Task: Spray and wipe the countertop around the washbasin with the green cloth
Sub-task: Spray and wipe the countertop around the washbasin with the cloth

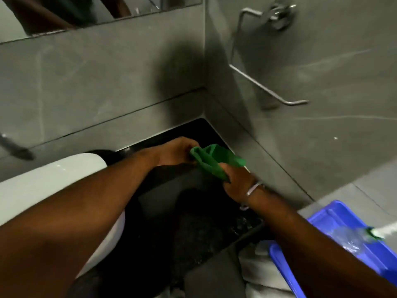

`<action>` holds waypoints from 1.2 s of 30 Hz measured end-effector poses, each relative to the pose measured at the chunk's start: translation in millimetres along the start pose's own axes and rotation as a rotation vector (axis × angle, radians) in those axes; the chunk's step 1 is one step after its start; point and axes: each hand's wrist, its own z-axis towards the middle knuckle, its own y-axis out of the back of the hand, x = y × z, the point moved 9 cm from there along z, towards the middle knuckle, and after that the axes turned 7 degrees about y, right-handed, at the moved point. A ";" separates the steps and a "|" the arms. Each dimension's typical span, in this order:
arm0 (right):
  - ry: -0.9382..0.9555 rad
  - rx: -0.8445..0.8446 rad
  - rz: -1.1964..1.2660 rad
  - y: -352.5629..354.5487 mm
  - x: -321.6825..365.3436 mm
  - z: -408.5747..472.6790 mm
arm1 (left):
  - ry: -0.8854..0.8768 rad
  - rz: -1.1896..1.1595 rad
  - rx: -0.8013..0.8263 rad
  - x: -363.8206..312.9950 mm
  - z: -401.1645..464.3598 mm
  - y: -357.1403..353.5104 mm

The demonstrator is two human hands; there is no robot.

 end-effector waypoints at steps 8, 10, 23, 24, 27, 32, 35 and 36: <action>-0.012 0.575 -0.523 -149.5 -53.0 97.1 | 0.037 0.441 -0.081 131.4 89.7 7.6; -0.002 0.482 -0.548 -149.5 -58.9 107.5 | 0.003 0.445 -0.121 147.5 97.7 15.4; 0.108 0.269 -0.542 -162.0 -78.6 192.6 | 0.439 0.440 -0.589 243.1 104.8 36.3; 0.099 0.222 -0.542 -160.0 -80.3 207.0 | 0.435 0.442 -0.610 243.7 104.5 38.0; -0.056 0.077 -0.568 -130.9 -101.9 261.4 | 0.427 0.419 -0.655 240.8 101.3 39.3; -0.065 -0.031 -0.558 -111.3 -103.8 271.2 | 0.424 0.398 -0.688 237.8 99.5 42.0; 0.008 0.012 -0.576 -117.7 -103.0 269.5 | 0.421 0.405 -0.707 238.8 99.0 42.0; -0.001 0.012 -0.582 -114.7 -109.1 281.8 | 0.426 0.407 -0.708 239.8 99.4 42.3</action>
